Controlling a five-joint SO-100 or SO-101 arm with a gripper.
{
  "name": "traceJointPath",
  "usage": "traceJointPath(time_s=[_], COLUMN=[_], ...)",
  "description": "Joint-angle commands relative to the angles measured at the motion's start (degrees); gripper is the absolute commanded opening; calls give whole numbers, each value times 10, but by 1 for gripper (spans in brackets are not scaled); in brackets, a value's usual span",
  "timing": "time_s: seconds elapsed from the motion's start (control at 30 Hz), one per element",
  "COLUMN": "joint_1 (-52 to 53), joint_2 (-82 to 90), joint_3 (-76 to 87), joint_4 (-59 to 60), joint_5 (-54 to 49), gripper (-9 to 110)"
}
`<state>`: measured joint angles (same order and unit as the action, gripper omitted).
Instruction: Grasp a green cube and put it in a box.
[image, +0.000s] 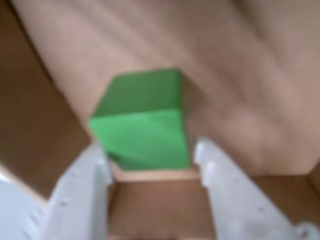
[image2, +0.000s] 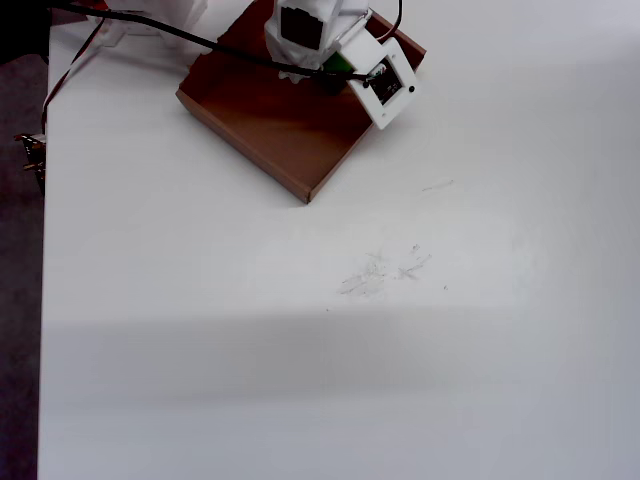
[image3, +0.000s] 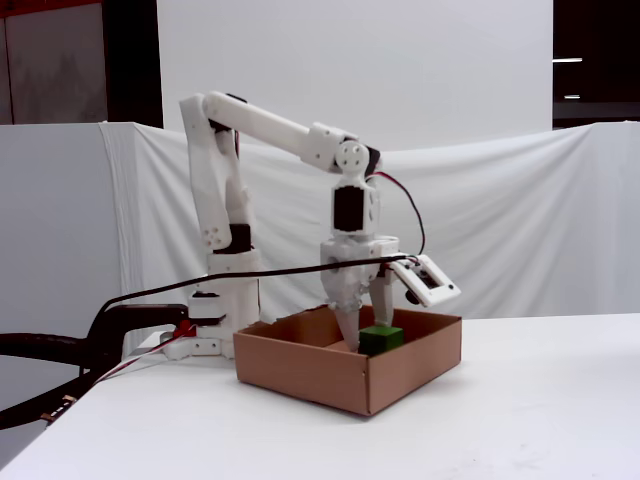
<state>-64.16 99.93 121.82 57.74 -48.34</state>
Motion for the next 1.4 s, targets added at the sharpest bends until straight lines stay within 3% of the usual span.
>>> traceJointPath(time_s=[0.0,0.2,0.4,0.8,1.1,1.37], joint_1=[37,127,263,615,651,669], joint_2=[44,124,241,520,666,762], joint_3=[-57,-151,-151,114,299,420], joint_4=[25,84,69,5,73,38], joint_5=[-1,-4,0,15,32,32], gripper=[22,22,22,22,22,22])
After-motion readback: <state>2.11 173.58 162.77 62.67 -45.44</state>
